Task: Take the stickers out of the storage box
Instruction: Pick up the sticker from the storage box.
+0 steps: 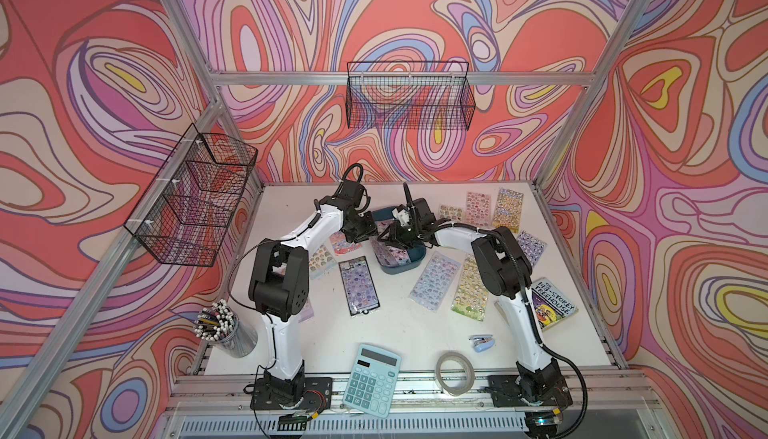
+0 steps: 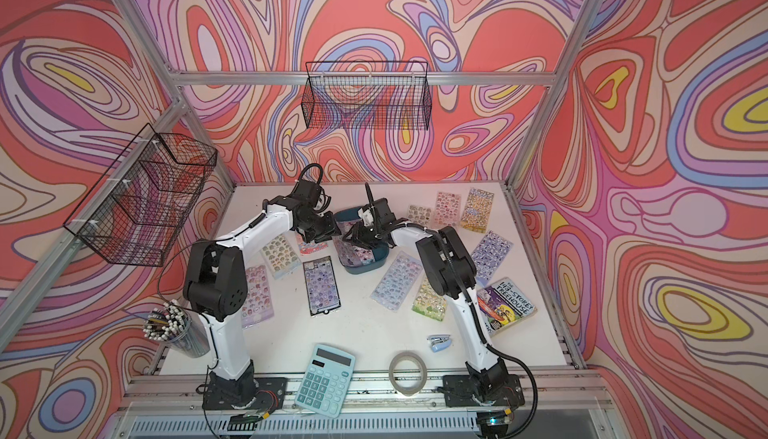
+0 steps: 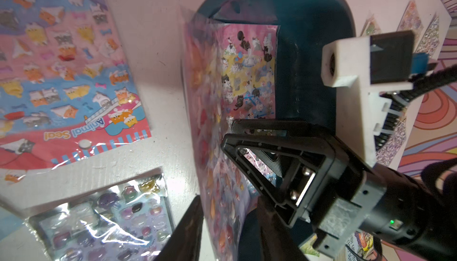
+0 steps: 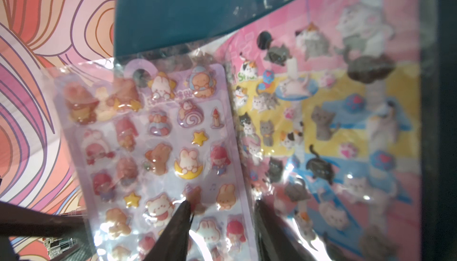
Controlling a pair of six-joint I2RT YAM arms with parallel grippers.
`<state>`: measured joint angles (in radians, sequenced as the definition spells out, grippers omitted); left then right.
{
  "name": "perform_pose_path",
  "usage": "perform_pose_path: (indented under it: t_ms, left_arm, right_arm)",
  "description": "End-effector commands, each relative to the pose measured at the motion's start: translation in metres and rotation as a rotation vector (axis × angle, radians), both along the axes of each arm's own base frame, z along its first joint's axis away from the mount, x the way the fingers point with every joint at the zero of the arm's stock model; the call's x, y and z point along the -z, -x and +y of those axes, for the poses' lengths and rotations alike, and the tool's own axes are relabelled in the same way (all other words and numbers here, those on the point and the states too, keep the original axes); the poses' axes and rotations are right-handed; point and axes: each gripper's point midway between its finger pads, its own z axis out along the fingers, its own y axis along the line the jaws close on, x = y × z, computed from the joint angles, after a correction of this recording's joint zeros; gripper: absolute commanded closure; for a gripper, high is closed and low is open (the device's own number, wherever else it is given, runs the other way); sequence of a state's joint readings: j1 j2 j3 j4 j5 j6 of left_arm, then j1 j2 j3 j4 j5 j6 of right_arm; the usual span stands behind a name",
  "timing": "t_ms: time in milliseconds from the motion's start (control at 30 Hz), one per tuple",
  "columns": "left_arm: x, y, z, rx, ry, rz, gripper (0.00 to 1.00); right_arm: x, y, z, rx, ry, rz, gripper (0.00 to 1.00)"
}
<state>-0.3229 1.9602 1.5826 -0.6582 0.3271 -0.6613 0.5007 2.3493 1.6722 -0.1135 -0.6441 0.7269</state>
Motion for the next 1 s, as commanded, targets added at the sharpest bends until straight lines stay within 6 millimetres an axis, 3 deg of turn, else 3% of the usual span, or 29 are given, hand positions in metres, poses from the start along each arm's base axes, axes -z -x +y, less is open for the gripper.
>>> perform_pose_path:
  t_ms: [0,300,600,667,967]
  left_arm:
    - [-0.011,0.004,0.005,-0.001,-0.027,-0.006,0.67]
    - [-0.001,0.005,0.009,-0.015,-0.051,0.016,0.62]
    - [-0.005,-0.002,0.003,-0.030,-0.016,0.002,0.89]
    - [-0.006,-0.002,0.003,-0.028,-0.011,0.001,0.99]
    - [0.001,-0.001,0.001,-0.031,-0.007,0.024,1.00]
  right_arm:
    - [0.019,0.006,-0.002,0.006,0.017,0.044,0.56]
    - [0.017,0.006,-0.002,0.006,0.015,0.040,0.56]
    - [0.019,0.007,-0.002,0.008,0.014,0.047,0.56]
    - [0.019,0.007,-0.002,0.007,0.014,0.046,0.56]
    - [0.015,0.006,-0.003,0.011,0.010,0.041,0.57]
